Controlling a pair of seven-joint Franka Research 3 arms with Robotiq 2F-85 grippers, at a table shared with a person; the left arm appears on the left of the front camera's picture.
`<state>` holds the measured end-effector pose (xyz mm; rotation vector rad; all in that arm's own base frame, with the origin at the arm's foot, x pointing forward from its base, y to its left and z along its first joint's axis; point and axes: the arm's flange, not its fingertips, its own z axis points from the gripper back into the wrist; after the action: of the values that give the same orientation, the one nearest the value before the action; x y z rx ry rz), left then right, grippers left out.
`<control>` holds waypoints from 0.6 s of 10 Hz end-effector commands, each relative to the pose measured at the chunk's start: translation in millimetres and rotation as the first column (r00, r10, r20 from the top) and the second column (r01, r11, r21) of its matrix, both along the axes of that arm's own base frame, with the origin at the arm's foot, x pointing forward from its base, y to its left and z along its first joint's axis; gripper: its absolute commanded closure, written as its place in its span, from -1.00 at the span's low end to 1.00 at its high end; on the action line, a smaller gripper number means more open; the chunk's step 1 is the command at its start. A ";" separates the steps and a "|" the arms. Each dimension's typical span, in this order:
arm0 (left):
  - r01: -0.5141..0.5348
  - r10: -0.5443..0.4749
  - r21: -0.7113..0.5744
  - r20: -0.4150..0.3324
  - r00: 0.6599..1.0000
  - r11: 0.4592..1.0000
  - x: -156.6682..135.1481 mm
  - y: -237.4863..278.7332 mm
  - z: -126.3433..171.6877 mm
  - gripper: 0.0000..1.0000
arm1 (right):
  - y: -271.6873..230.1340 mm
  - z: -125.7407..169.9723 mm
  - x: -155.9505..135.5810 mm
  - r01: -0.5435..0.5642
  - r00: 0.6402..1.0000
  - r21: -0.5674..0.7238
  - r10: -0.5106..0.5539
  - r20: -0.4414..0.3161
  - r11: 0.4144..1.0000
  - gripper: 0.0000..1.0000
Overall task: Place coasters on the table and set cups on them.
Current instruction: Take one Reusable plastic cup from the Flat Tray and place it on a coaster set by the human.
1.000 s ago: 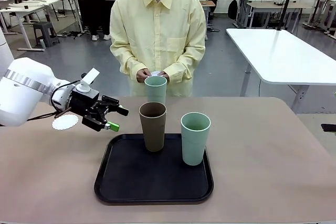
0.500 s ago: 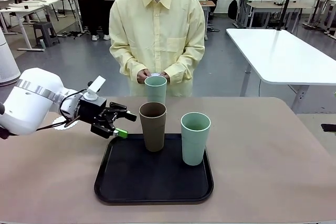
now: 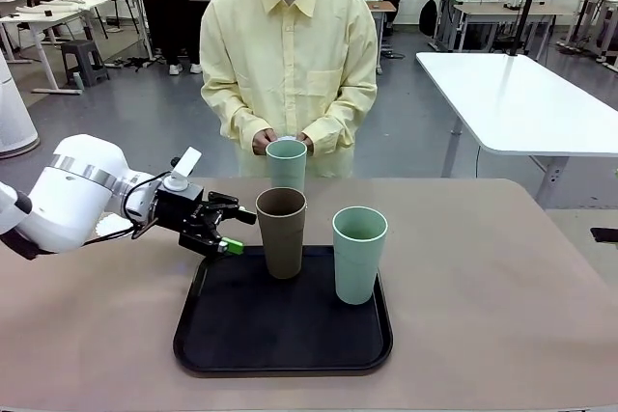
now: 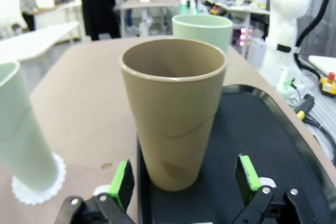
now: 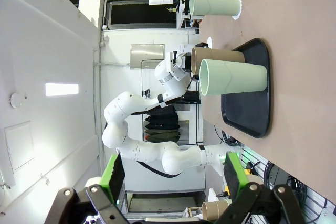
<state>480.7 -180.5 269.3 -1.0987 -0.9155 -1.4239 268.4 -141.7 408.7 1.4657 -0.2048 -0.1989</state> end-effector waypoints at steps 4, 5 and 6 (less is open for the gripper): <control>0.014 -0.014 -0.012 0.020 1.000 1.000 8.0 -26.8 -17.6 -1.00 | -0.1 1.0 -0.1 -0.002 1.000 0.011 0.002 0.010 1.000 -1.00; 0.019 -0.019 -0.012 0.015 1.000 1.000 8.0 -29.5 -19.3 -1.00 | -0.1 1.0 -0.1 -0.002 1.000 0.011 0.002 0.010 1.000 -1.00; 0.024 -0.024 -0.015 0.014 1.000 1.000 7.3 -31.8 -20.5 -1.00 | -0.1 1.0 -0.1 -0.002 1.000 0.011 0.002 0.010 1.000 -1.00</control>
<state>485.8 -206.8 253.1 -1.1350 -0.8894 -1.4433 268.4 -141.7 408.7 1.4657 -0.2048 -0.1989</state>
